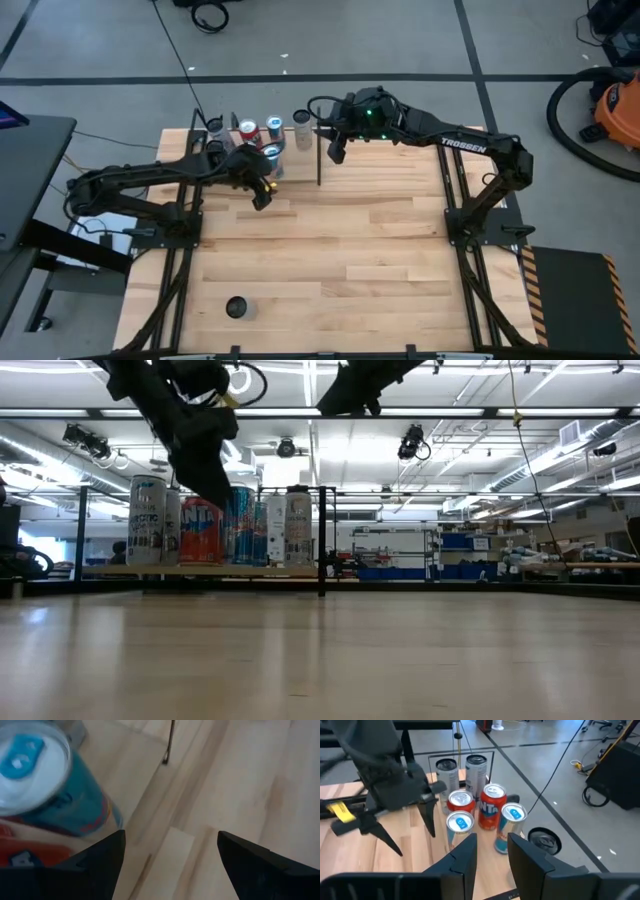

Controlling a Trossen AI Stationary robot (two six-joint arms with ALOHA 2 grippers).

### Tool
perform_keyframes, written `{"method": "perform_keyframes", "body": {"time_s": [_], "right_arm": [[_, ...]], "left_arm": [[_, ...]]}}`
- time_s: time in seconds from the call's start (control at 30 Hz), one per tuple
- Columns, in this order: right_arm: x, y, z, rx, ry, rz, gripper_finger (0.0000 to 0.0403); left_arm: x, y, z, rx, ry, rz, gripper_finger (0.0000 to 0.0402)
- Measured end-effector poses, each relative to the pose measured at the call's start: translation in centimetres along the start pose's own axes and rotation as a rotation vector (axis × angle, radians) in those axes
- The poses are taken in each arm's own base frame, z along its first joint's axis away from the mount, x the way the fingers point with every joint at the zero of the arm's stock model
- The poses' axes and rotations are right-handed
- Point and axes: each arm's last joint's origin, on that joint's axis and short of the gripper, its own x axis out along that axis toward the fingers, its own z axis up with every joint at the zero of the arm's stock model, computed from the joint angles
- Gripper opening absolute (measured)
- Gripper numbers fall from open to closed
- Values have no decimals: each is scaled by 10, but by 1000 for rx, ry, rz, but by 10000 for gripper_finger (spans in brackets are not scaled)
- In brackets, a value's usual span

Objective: Place canned beverage on shelf
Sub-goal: Put the blue soda can aligned with the other blue soda can on the shelf, then put the white yellow soda can aligned with the other white yellow soda can on the shelf

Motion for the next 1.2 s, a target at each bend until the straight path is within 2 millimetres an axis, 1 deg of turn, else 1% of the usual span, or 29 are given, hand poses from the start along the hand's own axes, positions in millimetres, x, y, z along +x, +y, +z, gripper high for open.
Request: {"method": "perform_keyframes", "body": {"time_s": [0.23,0.43,0.73,0.97,1.1,1.2], "right_arm": [[0,0,0,-3,-4,9,116],[0,1,0,-5,-4,19,116],[0,1,0,-10,-4,20,116],[0,1,0,-10,-4,20,116],[0,1,0,-10,-4,20,116],[0,1,1,-10,-6,20,116]], "left_arm": [[16,7,2,-24,24,27,315],[21,14,1,-45,44,49,315],[26,23,4,-64,22,70,315],[27,21,5,-66,13,63,315],[27,14,5,-53,15,45,315],[23,8,5,-35,3,24,315]]}}
